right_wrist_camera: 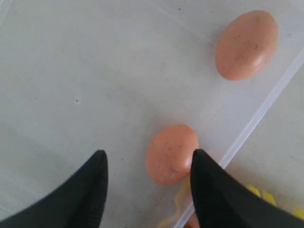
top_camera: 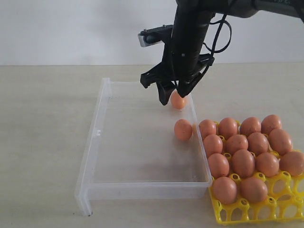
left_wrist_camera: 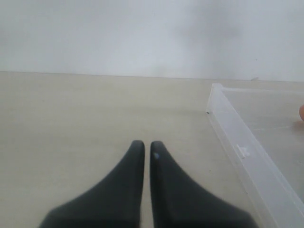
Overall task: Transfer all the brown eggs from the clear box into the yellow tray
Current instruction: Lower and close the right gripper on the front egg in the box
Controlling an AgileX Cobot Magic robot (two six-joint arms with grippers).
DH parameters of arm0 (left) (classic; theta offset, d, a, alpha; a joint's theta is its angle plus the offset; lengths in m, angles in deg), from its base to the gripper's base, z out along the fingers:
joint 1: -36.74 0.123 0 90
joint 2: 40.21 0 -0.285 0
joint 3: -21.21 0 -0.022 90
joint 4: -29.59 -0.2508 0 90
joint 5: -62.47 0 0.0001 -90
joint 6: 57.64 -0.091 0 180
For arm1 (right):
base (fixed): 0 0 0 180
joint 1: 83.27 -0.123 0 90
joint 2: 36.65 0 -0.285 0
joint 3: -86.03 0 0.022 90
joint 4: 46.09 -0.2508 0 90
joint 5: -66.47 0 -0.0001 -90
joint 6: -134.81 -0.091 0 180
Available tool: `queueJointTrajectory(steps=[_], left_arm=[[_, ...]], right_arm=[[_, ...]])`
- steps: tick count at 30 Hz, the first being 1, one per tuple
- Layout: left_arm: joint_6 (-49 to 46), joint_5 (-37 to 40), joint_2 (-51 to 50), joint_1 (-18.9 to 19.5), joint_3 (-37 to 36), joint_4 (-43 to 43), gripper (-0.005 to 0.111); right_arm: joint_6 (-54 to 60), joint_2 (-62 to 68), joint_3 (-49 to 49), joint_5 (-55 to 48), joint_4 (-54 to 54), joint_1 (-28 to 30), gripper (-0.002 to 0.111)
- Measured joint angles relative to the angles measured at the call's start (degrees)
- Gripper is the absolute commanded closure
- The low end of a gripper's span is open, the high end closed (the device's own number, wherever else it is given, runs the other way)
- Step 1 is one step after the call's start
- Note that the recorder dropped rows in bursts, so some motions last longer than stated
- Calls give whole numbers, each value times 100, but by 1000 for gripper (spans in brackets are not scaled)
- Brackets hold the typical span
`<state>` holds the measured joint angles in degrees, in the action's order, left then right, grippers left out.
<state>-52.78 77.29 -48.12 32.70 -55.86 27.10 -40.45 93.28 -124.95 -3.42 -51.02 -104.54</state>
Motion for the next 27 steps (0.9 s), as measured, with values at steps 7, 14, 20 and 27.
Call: queueJointTrajectory(steps=[7, 14, 20, 27], left_arm=[[0, 0, 0, 0, 0, 0, 103], [0, 0, 0, 0, 0, 0, 103], [0, 0, 0, 0, 0, 0, 103], [0, 0, 0, 0, 0, 0, 103]], right_arm=[[-266, 260, 0, 0, -43, 0, 62], [-544, 473, 0, 0, -7, 0, 62], [-765, 473, 0, 0, 170, 0, 62], [-834, 473, 0, 0, 287, 0, 62]])
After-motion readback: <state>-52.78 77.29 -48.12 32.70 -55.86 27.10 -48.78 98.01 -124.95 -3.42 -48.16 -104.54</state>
